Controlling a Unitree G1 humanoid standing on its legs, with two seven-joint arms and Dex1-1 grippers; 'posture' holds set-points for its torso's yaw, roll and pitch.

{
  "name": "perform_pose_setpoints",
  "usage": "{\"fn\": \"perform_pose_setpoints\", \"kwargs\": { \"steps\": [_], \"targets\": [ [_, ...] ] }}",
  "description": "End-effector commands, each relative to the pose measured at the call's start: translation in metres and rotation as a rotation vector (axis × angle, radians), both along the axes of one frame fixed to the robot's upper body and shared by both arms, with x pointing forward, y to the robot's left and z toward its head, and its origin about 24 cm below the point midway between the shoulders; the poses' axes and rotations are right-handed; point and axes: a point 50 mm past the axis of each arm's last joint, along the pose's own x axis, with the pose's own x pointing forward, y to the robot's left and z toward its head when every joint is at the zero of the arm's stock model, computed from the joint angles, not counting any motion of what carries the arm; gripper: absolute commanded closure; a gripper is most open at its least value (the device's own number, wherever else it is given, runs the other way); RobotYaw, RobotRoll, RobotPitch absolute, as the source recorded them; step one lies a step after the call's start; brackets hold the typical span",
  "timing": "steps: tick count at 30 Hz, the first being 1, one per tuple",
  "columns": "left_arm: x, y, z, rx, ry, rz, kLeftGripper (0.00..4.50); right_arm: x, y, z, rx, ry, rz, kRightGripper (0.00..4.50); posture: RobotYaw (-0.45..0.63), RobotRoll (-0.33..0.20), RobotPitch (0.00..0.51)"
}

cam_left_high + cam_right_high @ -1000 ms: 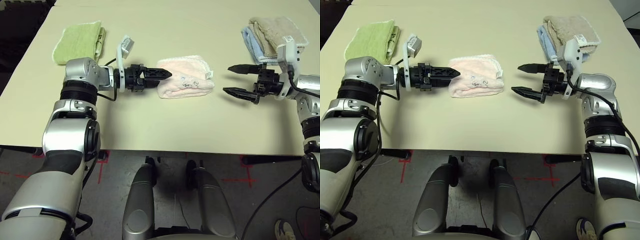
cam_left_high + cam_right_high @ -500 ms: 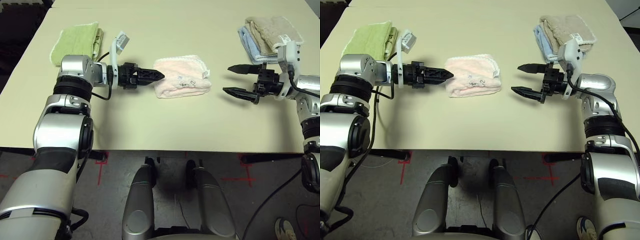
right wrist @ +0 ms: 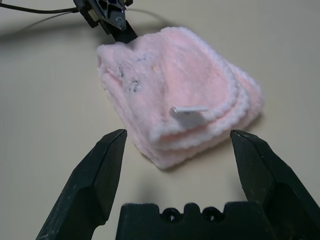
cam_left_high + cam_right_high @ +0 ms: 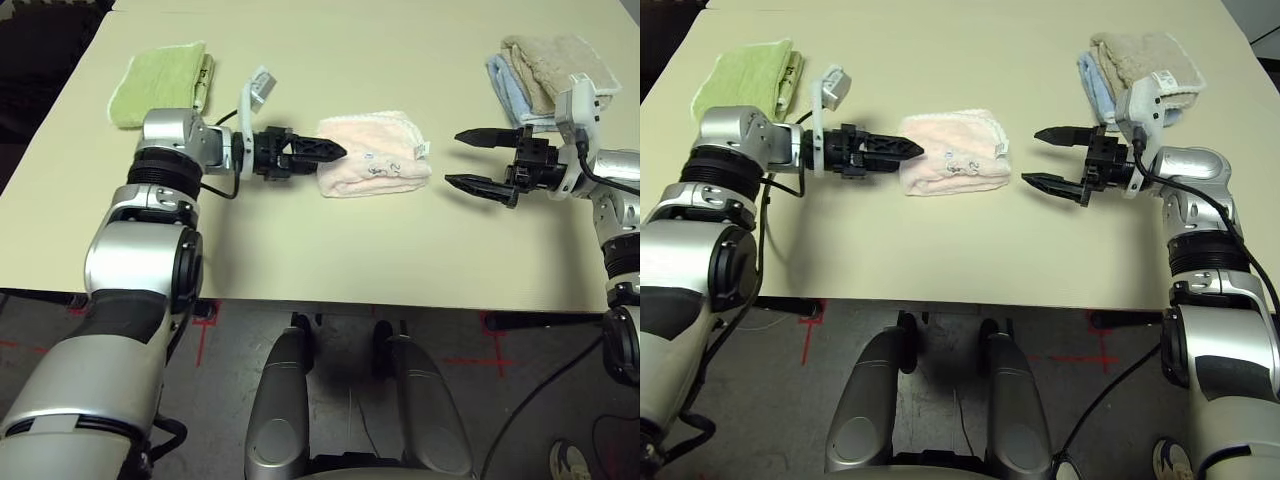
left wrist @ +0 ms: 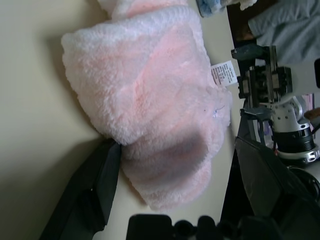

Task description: Fold the towel and set it aside.

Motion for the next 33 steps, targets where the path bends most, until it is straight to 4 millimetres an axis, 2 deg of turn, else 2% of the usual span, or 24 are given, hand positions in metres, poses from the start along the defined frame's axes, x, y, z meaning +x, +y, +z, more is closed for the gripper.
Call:
{"fn": "perform_pose_setpoints", "kwargs": {
  "steps": [1, 8, 11, 20, 27, 33],
  "targets": [
    [0.000, -0.006, -0.009, 0.007, 0.040, 0.007, 0.00, -0.003, 0.000, -0.004, 0.005, 0.005, 0.007, 0.02, 0.05, 0.000, 0.304],
    [0.002, -0.010, -0.012, -0.007, 0.039, 0.034, 0.00, -0.003, 0.001, -0.003, 0.007, -0.001, 0.009, 0.02, 0.05, 0.000, 0.299],
    [0.003, -0.013, -0.015, 0.003, 0.040, 0.054, 0.96, -0.003, 0.002, -0.003, 0.009, -0.003, 0.010, 0.00, 0.05, 0.000, 0.298],
    [0.004, -0.021, -0.020, 0.021, 0.055, 0.059, 4.48, -0.003, 0.002, -0.004, 0.010, -0.003, 0.002, 0.00, 0.04, 0.000, 0.300],
    [0.006, -0.021, -0.011, -0.034, 0.043, 0.091, 4.48, -0.003, 0.001, -0.005, 0.011, -0.002, -0.011, 0.00, 0.05, 0.000, 0.300],
    [0.007, 0.001, 0.008, -0.099, 0.001, 0.152, 4.48, 0.002, 0.001, -0.001, 0.059, -0.029, -0.065, 0.00, 0.07, 0.000, 0.300]
  ]
}}
